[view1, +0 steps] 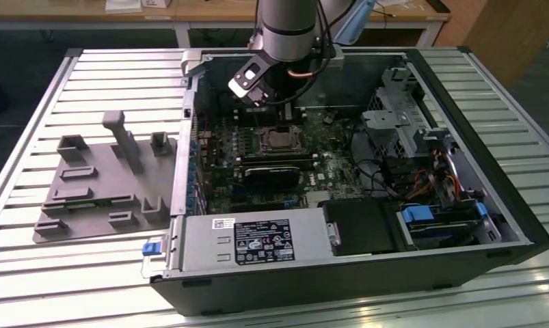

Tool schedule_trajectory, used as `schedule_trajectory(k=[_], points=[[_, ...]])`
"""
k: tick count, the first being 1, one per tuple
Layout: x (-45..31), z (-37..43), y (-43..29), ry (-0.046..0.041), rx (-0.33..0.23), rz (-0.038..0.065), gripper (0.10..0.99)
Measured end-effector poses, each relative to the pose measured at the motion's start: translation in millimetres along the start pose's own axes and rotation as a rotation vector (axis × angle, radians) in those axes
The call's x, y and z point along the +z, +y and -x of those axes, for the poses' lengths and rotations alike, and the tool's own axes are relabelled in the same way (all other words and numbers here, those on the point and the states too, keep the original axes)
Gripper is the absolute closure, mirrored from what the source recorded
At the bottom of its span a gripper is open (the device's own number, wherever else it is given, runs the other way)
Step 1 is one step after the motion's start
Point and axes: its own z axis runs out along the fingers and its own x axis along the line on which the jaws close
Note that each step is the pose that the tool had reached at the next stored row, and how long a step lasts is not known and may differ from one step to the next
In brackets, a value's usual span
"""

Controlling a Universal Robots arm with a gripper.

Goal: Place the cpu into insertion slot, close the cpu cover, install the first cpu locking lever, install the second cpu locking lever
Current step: 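Close the cpu cover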

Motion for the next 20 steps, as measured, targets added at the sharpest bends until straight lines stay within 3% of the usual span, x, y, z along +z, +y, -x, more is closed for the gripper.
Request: schedule_trajectory(k=[8,20], points=[[0.0,0.0,-0.2,-0.01,-0.131,-0.001,0.984],[0.4,0.0,-0.3,-0.0074,-0.347,-0.002,0.984]])
